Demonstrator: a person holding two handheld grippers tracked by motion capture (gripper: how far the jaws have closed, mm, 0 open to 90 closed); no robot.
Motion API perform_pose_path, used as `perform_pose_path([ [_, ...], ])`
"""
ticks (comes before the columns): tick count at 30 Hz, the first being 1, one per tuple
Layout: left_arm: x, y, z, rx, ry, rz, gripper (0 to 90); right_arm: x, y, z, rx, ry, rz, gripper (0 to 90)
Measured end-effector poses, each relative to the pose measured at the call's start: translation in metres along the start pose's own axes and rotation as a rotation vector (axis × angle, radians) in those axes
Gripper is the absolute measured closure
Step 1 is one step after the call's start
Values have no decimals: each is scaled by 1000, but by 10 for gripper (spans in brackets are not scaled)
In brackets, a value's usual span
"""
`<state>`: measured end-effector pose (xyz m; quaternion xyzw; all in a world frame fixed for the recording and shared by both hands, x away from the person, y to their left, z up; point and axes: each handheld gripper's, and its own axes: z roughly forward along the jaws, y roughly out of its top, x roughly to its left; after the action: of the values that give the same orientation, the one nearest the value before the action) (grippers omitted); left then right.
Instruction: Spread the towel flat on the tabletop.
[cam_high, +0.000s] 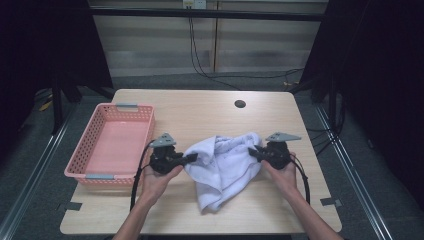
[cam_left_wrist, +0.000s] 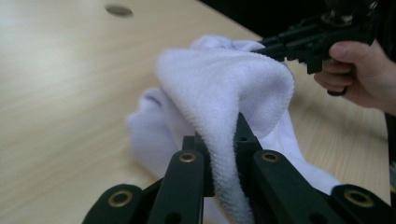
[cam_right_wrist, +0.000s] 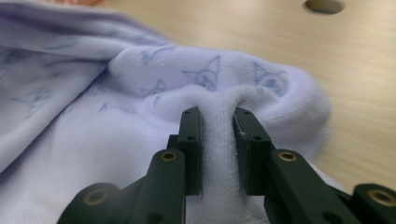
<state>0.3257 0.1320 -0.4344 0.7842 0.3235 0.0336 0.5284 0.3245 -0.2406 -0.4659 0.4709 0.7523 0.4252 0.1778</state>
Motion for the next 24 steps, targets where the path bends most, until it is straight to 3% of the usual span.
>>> perform_pose_path([
  [2,1,5,-11,-6,22,14,857,-13,8,-7,-25,-7,27,745],
  [6,3,12,-32,-76,8,-5,858,-24,22,-17,-48,-24,28,756],
  [8,1,13,-40,-89,20,10,858,-27,29,-21,-68,-17,21,750],
  [17,-6,15,-69,-154,33,24,858,-28,55,-30,-128,5,22,749],
  [20,-2,16,-75,-179,25,-1,858,-28,62,-30,-132,12,22,749],
  [22,2,19,-77,-195,-2,-24,859,-29,69,-31,-146,8,23,751],
  [24,0,26,-80,-203,16,-11,859,-31,81,-34,-154,2,12,753],
])
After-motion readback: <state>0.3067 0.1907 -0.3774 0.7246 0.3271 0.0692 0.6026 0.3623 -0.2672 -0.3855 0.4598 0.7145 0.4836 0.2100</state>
